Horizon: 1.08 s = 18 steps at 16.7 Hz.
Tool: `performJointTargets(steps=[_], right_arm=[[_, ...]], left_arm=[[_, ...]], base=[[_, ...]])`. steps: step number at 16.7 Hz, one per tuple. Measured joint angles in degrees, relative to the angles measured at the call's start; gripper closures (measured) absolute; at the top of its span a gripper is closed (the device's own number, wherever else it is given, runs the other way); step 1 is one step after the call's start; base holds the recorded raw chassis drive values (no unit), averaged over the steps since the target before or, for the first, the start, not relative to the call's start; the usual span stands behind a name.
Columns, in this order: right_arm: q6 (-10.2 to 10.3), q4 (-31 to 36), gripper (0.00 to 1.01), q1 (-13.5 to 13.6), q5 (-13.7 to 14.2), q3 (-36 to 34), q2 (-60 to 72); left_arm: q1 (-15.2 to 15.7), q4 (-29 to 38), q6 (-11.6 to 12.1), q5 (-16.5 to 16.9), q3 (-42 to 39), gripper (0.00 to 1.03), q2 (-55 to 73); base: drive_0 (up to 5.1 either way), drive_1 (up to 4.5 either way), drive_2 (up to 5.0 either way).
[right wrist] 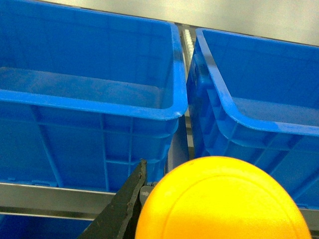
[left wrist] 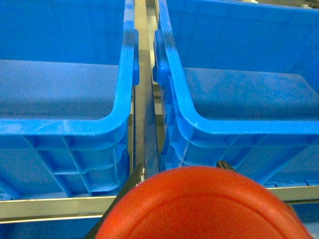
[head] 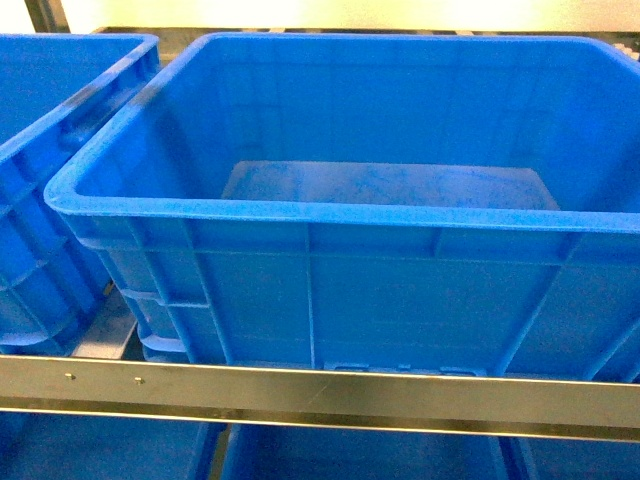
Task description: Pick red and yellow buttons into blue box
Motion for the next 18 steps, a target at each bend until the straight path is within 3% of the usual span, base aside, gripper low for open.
performJointTargets(steps=[7,11,16,18], right_arm=[[0.02,-0.11,0.66,-0.02,-0.2,0.0,0.11],[0.44,1.42,0.66,-1.9,-1.84,1.2,3.56],[1.05,3.41,0.66,-1.84,-3.15,11.96,11.02],[1.49,6.88,0.66,0.83,-3.93,16.52,18.27]], left_arm=[[0.11,0.28,0.0,-0.2,-0.22,0.69,-0.04],[0.04,0.17,-0.02,-0.2,-0.22,0.69,-0.04],[0.07,0.2,0.0,-0.2,-0.22,0.69,-0.04],[0.04,0.2,0.0,-0.2,-0.22,0.69,-0.04]], base=[[0.0,0.0,0.0],[0.0,0.0,0.0],[0.0,0.0,0.0],[0.0,0.0,0.0]])
